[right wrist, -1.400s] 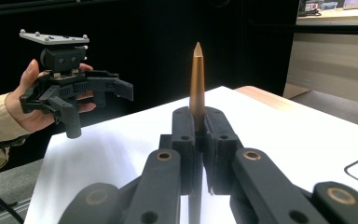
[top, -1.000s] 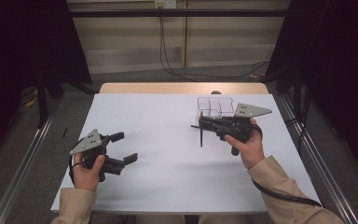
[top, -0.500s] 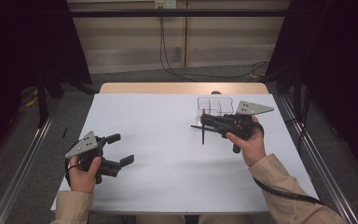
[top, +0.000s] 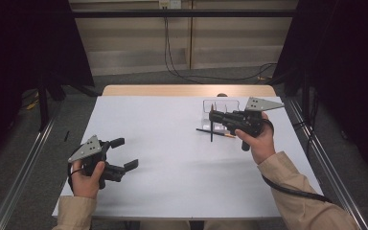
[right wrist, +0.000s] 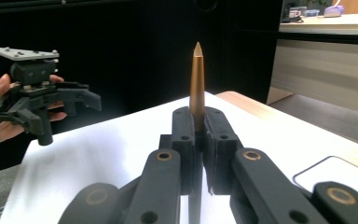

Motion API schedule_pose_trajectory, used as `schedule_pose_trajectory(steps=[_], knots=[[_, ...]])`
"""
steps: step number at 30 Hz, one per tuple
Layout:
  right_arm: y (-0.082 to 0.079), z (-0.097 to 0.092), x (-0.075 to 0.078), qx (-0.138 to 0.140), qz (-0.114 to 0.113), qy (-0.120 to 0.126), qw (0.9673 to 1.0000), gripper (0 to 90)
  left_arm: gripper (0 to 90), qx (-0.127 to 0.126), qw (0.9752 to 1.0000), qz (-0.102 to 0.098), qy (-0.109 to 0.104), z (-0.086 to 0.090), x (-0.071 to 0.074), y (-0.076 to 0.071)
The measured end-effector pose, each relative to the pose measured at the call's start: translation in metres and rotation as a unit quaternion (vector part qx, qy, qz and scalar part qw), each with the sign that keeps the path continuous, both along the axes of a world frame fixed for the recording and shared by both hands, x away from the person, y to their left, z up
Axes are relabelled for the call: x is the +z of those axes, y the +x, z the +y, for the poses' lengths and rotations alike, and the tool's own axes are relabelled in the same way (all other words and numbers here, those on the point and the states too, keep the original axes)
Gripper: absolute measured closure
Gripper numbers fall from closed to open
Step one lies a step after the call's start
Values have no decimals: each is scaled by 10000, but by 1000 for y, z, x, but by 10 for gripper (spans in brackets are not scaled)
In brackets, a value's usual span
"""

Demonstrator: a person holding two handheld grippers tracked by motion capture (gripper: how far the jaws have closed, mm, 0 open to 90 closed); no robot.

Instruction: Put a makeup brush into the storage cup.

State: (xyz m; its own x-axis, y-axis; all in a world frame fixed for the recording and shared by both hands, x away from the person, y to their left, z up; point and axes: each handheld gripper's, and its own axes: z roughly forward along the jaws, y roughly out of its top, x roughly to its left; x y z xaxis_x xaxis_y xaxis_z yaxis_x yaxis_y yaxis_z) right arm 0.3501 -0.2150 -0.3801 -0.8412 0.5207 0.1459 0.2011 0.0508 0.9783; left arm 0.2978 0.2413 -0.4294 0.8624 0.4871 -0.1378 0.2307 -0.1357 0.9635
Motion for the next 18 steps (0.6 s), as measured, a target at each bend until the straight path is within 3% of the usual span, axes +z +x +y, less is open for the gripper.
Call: schedule_pose_trajectory(steps=[18], knots=[[20,-15,12,-360,-77,128,9992,842,7,-18,10000,-31,18,-1,-1,0]])
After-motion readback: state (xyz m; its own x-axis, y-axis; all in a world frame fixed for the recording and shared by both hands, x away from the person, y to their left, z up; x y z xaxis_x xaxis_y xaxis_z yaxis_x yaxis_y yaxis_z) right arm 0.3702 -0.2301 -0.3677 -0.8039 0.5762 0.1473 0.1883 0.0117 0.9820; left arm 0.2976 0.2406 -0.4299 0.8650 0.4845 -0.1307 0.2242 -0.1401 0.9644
